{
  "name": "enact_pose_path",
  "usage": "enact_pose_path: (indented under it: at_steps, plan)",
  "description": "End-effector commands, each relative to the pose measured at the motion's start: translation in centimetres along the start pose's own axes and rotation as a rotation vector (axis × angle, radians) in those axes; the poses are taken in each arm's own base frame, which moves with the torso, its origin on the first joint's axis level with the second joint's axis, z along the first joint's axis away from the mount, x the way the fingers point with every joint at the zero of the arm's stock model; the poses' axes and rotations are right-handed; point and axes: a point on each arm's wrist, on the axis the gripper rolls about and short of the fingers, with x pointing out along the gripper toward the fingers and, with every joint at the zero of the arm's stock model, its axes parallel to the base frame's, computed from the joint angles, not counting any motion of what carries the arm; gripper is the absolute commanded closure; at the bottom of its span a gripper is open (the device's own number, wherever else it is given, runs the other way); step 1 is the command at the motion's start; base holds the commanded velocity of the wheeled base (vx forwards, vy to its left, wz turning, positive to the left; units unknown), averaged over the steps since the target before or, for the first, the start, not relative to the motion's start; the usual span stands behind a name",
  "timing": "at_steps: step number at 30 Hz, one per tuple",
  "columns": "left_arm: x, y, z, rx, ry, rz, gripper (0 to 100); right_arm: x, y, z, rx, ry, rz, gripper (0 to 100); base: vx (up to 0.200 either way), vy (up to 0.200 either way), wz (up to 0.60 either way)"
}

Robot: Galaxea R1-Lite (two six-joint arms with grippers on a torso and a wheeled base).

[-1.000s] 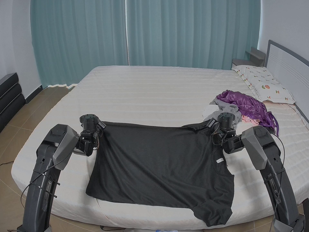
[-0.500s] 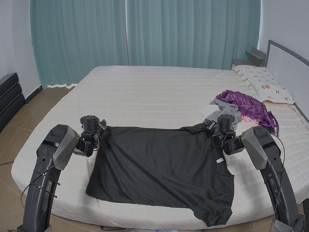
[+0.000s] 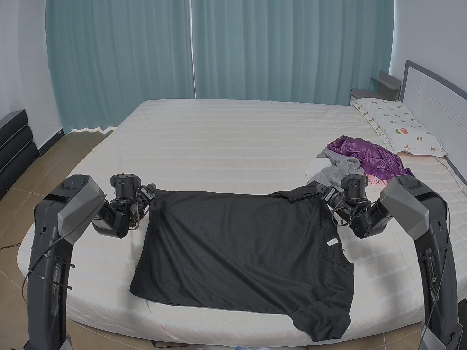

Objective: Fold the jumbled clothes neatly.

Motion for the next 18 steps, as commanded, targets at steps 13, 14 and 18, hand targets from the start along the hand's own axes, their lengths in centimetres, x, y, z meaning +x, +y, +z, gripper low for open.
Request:
enact_pose_path:
  at_steps: [13, 14, 18]
  plan:
    - [-21.0, 1.9, -0.6, -0.113, 0.298, -0.025, 0, -21.8, -2.4, -1.7, 0.136, 0.327, 0.073, 0, 0.0, 0.0, 0.0]
    - [-21.1, 2.1, -0.7, -0.116, 0.297, -0.03, 0, -22.0, -2.5, -1.9, 0.151, 0.334, 0.077, 0, 0.0, 0.0, 0.0]
    - [-20.9, 2.6, -1.4, -0.147, 0.314, -0.009, 0, -23.0, -3.1, -2.6, 0.163, 0.36, 0.067, 0, 0.0, 0.0, 0.0]
